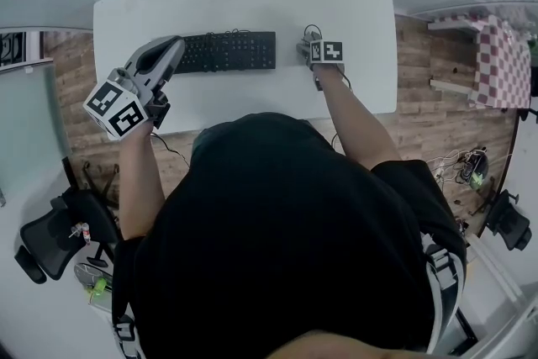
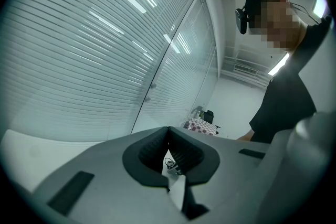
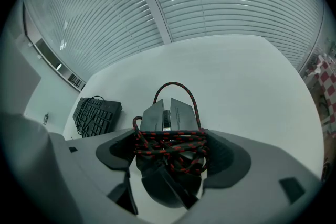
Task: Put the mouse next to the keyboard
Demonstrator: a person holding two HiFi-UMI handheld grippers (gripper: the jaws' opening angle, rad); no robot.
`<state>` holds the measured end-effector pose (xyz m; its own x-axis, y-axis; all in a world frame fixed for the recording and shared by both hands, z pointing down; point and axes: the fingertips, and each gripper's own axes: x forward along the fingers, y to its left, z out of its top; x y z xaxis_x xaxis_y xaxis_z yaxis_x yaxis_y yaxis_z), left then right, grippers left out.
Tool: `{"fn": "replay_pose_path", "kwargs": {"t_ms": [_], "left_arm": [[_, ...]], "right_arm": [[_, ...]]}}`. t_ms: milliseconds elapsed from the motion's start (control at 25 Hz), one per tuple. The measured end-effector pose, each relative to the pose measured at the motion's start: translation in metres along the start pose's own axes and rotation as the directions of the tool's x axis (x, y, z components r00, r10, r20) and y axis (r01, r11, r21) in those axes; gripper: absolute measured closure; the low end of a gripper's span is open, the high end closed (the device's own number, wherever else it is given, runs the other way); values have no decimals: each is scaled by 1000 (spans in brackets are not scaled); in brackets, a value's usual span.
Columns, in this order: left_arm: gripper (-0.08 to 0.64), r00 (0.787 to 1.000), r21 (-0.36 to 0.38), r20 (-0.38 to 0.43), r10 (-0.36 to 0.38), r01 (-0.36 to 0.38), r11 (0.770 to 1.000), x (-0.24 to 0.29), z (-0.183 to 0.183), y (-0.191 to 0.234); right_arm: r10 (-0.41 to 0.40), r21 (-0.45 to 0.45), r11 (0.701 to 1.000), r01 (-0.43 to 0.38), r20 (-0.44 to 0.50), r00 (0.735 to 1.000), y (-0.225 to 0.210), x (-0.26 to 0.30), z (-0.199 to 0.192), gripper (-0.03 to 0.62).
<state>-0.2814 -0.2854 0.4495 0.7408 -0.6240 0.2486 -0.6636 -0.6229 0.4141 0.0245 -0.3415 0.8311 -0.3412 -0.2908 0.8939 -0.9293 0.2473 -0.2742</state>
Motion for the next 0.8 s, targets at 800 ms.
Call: {"fn": "replay_pose_path", "kwargs": {"t_ms": [800], "left_arm": [[537,1000,-14,2,-3,3,1000,-1,-2,12]], "right_arm": [[-120,-74,990,117,-37,992,-2,5,-2,183]]}}
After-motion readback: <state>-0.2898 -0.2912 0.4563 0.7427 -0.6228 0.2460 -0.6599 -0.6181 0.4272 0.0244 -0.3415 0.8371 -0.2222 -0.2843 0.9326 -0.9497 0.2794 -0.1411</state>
